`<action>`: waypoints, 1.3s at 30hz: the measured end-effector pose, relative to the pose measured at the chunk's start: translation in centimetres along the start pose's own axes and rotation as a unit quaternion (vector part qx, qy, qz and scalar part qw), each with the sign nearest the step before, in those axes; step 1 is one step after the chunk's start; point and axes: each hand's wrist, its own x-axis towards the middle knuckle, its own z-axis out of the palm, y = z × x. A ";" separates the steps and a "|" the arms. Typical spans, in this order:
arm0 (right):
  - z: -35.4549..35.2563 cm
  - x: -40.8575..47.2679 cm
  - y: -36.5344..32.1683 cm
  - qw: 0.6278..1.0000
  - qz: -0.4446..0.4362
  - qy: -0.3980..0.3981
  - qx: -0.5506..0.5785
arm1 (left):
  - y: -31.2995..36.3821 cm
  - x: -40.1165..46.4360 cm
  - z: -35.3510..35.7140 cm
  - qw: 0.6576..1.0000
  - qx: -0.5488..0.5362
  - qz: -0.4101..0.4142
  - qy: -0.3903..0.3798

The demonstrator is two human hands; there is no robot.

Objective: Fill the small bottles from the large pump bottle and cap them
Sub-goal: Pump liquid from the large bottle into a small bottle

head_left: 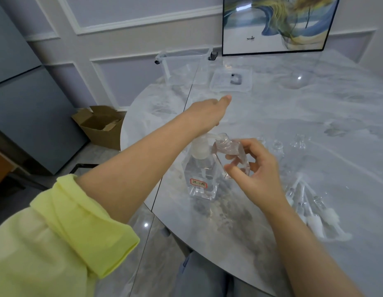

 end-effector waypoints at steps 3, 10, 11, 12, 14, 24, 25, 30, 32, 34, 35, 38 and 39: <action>-0.1 0.0 0.1 1.000 -0.001 -0.005 -0.005 | 0.3 -0.3 0.2 1.000 0.002 -0.012 -0.021; 0.0 0.0 0.2 1.000 -0.017 0.001 -0.011 | 0.3 -0.3 0.2 0.999 0.010 -0.020 -0.022; 0.1 -0.1 0.2 1.000 -0.019 0.004 -0.012 | 0.2 -0.3 0.3 1.000 0.010 -0.015 -0.015; 0.1 -0.1 0.2 1.000 -0.021 0.009 -0.012 | 0.3 -0.1 0.2 1.000 0.011 -0.004 -0.004; 0.1 -0.1 0.1 1.000 -0.021 0.011 -0.012 | 0.3 -0.1 0.2 1.000 0.008 0.006 0.012; 0.1 0.0 0.1 1.000 -0.017 0.012 -0.012 | 0.4 -0.1 0.1 1.000 0.021 -0.018 -0.007; 0.1 0.0 0.1 1.000 -0.017 0.008 -0.013 | 0.3 -0.1 0.2 0.999 0.019 -0.030 -0.017; 0.0 0.0 0.0 1.000 0.002 0.008 0.011 | 0.5 0.2 0.1 1.000 0.016 -0.023 -0.013; 0.0 0.0 0.0 1.000 -0.002 0.002 0.005 | 0.2 0.4 0.1 0.999 0.009 -0.030 -0.018; 0.0 0.0 0.0 1.000 -0.008 -0.007 -0.004 | 0.0 0.3 0.2 0.999 0.012 -0.047 -0.025; -0.1 0.0 0.0 1.000 -0.005 -0.007 -0.003 | 0.1 0.3 0.3 0.999 0.018 -0.042 -0.021; -0.1 -0.1 -0.1 1.000 -0.001 -0.004 0.008 | 0.5 0.2 0.3 1.000 0.023 -0.005 0.003; -0.1 -0.1 -0.1 1.000 -0.003 -0.004 0.004 | 0.4 0.3 0.3 1.000 0.020 -0.006 0.000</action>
